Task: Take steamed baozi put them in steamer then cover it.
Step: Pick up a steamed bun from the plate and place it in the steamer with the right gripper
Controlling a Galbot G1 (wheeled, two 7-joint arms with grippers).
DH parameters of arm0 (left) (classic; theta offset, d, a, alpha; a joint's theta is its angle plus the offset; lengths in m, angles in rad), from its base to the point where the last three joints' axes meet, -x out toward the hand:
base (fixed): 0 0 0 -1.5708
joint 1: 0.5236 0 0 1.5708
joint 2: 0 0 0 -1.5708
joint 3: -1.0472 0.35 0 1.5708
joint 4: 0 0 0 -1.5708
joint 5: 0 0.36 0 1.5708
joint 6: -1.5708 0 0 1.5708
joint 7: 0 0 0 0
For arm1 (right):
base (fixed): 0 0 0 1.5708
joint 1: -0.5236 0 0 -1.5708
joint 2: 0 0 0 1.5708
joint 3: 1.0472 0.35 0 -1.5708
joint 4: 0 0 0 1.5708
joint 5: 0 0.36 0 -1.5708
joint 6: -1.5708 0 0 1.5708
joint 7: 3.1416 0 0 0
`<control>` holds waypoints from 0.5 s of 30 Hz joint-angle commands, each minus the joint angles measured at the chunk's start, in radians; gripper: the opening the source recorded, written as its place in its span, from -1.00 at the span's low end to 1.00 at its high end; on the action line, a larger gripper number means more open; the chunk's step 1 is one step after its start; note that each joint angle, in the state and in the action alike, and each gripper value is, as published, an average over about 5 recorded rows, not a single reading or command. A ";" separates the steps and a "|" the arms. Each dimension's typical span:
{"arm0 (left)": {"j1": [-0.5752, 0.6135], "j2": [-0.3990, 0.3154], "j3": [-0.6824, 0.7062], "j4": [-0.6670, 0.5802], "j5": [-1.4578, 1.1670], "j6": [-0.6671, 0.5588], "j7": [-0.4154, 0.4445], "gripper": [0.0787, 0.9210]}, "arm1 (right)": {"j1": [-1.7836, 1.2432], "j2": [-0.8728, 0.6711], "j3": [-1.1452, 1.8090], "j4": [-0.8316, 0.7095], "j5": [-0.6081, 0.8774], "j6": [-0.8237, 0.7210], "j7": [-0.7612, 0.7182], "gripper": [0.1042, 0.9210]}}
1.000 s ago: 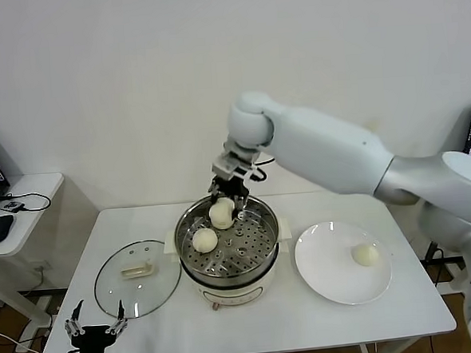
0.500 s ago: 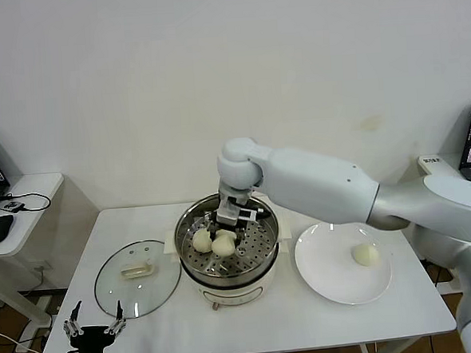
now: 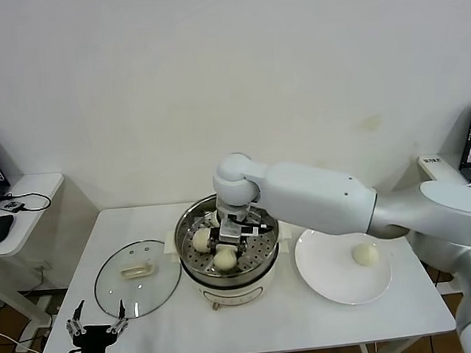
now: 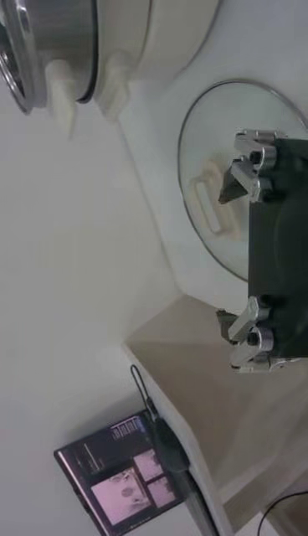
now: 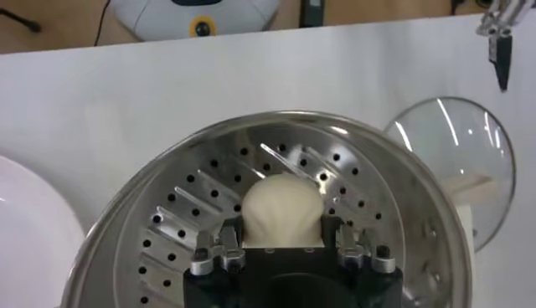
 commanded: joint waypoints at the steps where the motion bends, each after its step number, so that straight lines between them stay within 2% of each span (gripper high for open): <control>1: -0.001 0.000 -0.003 0.000 -0.003 0.000 0.000 0.77 | -0.005 -0.001 -0.010 0.029 -0.008 0.011 0.002 0.14; 15: 0.002 -0.001 -0.003 -0.003 -0.007 0.000 -0.001 0.77 | 0.003 -0.009 -0.018 0.066 -0.012 -0.003 0.000 0.14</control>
